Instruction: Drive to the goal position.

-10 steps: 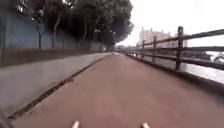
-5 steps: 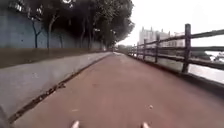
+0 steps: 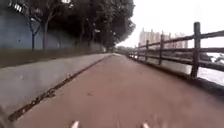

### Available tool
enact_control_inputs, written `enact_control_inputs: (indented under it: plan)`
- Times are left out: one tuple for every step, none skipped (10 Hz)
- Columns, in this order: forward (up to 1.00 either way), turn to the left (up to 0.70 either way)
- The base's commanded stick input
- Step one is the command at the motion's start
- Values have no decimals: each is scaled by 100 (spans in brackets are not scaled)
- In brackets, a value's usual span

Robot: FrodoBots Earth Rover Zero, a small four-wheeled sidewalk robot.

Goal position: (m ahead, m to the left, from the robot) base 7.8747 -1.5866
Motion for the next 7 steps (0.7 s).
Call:
enact_control_inputs:
  plan:
    - [70, 0]
    - [70, 0]
    - [70, 0]
    - [70, 0]
    - [70, 0]
    - [70, 0]
    - [70, 0]
